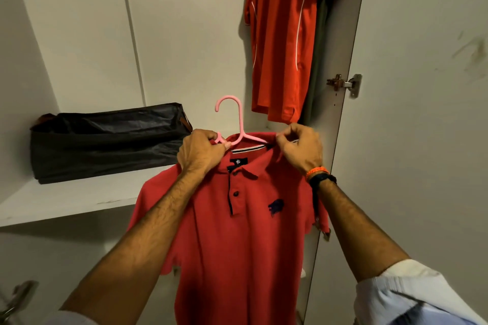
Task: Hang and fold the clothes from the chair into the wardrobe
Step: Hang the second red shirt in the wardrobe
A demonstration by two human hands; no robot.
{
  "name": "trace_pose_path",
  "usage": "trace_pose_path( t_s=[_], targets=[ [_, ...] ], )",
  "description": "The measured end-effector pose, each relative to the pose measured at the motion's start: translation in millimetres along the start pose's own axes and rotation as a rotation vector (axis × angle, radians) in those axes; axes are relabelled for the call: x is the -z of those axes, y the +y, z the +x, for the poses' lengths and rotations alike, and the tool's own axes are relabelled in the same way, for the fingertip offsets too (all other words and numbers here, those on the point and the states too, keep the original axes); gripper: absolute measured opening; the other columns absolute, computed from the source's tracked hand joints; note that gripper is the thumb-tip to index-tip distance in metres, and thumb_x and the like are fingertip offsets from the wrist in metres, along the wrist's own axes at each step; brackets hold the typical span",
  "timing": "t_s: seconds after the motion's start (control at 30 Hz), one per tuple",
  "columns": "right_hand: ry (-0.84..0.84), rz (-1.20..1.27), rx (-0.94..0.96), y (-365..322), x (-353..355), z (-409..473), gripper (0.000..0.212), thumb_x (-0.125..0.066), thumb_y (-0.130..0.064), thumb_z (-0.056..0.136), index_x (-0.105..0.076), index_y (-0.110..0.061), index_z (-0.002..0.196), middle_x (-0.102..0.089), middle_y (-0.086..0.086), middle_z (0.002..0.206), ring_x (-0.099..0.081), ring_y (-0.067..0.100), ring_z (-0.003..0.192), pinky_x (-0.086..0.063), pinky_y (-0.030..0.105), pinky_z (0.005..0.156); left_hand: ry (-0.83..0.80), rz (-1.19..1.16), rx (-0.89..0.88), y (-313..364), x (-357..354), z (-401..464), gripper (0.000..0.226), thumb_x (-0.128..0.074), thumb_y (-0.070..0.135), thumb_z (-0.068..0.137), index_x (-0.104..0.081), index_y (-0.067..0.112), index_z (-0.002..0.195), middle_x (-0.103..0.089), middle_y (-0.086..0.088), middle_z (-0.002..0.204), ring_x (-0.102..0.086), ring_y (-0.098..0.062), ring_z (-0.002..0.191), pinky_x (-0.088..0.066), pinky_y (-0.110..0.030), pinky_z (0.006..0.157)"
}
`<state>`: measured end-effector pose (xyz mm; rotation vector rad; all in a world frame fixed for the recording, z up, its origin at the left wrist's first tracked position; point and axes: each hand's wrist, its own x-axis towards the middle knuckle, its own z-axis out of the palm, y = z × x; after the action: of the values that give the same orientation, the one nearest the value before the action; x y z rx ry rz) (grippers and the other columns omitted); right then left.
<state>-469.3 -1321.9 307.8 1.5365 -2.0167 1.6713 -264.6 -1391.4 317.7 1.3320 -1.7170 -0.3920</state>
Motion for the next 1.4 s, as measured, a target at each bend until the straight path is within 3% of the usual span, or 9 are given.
trace_pose_path(
  t_s=[0.2, 0.37, 0.53, 0.7, 0.83, 0.93, 1.0, 1.2, 1.4],
  targets=[
    [-0.257, -0.031, 0.243, -7.7, -22.5, 2.5, 0.030, -0.078, -0.038, 0.077, -0.068, -0.024, 0.101, -0.065, -0.010, 0.106, -0.059, 0.008, 0.094, -0.048, 0.024, 0.084, -0.042, -0.018, -0.046, -16.5, 4.3, 2.5, 0.028, -0.082, 0.042, 0.072, -0.078, 0.028, 0.096, -0.074, -0.002, 0.101, -0.065, -0.028, 0.099, -0.049, -0.031, 0.077],
    [-0.454, -0.106, 0.257, -22.5, -39.9, 3.1, 0.016, -0.076, -0.039, 0.083, -0.070, -0.025, 0.081, -0.064, -0.013, 0.070, -0.056, -0.002, 0.061, -0.041, 0.022, 0.060, -0.096, -0.071, -0.168, -23.9, 5.8, 5.3, 0.023, -0.083, 0.035, 0.073, -0.078, 0.021, 0.091, -0.074, 0.004, 0.107, -0.065, -0.019, 0.104, -0.051, -0.030, 0.085],
    [-0.356, -0.035, 0.145, -15.5, -49.1, 0.7, 0.012, -0.076, -0.044, 0.081, -0.073, -0.033, 0.076, -0.072, -0.009, 0.071, -0.065, 0.007, 0.067, -0.052, 0.030, 0.064, -0.189, -0.157, -0.175, -42.0, 19.5, 13.8, 0.040, -0.087, 0.021, 0.071, -0.074, 0.019, 0.110, -0.070, 0.006, 0.109, -0.061, -0.007, 0.100, -0.039, -0.010, 0.085],
    [-0.257, -0.059, 0.083, -12.3, -53.3, -1.2, 0.019, -0.076, -0.052, 0.078, -0.075, -0.032, 0.076, -0.068, -0.009, 0.066, -0.060, 0.011, 0.065, -0.048, 0.032, 0.062, -0.099, -0.265, 0.013, -62.3, 22.7, 15.8, 0.059, -0.087, 0.042, 0.069, -0.064, 0.018, 0.117, -0.067, 0.002, 0.103, -0.065, -0.016, 0.096, -0.051, -0.026, 0.089],
    [-0.254, -0.068, 0.100, -18.6, -58.0, -8.2, 0.024, -0.076, -0.051, 0.079, -0.079, -0.029, 0.085, -0.071, -0.010, 0.071, -0.063, 0.009, 0.066, -0.048, 0.028, 0.059, 0.034, -0.153, 0.133, -50.9, 28.0, 11.4, 0.064, -0.056, 0.073, 0.081, -0.072, 0.012, 0.089, -0.064, 0.000, 0.077, -0.060, -0.027, 0.093, -0.043, -0.033, 0.081],
    [-0.260, -0.118, 0.163, -21.0, -59.9, -13.7, 0.024, -0.075, -0.050, 0.080, -0.079, -0.029, 0.091, -0.071, -0.010, 0.073, -0.063, 0.009, 0.068, -0.047, 0.026, 0.060, -0.045, 0.037, 0.261, -42.5, 33.7, 20.7, 0.077, -0.053, 0.077, 0.078, -0.068, 0.008, 0.109, -0.066, -0.016, 0.114, -0.059, -0.037, 0.111, -0.045, -0.038, 0.085],
    [-0.263, -0.166, 0.210, -21.4, -60.3, -17.5, 0.026, -0.073, -0.050, 0.081, -0.079, -0.029, 0.096, -0.074, -0.008, 0.078, -0.064, 0.011, 0.074, -0.048, 0.026, 0.063, -0.157, 0.125, 0.291, -38.9, 39.5, 26.5, 0.072, -0.061, 0.065, 0.073, -0.065, 0.008, 0.116, -0.066, -0.016, 0.119, -0.062, -0.036, 0.108, -0.051, -0.035, 0.087],
    [-0.288, -0.275, 0.358, -20.6, -64.9, -30.9, 0.030, -0.070, -0.050, 0.085, -0.078, -0.026, 0.100, -0.075, -0.005, 0.091, -0.067, 0.017, 0.082, -0.044, 0.027, 0.064, -0.355, 0.220, 0.343, -29.2, 48.3, 18.2, 0.013, -0.053, 0.016, 0.069, -0.063, 0.009, 0.064, -0.064, -0.004, 0.046, -0.063, -0.018, 0.041, -0.053, -0.020, 0.048],
    [-0.329, -0.400, 0.333, -11.9, -64.6, -37.2, 0.033, -0.069, -0.052, 0.085, -0.077, -0.025, 0.103, -0.075, -0.003, 0.094, -0.066, 0.023, 0.089, -0.049, 0.033, 0.071, -0.342, -0.332, 0.515, -47.5, 36.6, 26.7, 0.019, -0.045, 0.002, 0.094, -0.058, -0.006, 0.105, -0.061, -0.017, 0.064, -0.065, -0.027, 0.046, -0.056, -0.042, 0.043]
  ],
)
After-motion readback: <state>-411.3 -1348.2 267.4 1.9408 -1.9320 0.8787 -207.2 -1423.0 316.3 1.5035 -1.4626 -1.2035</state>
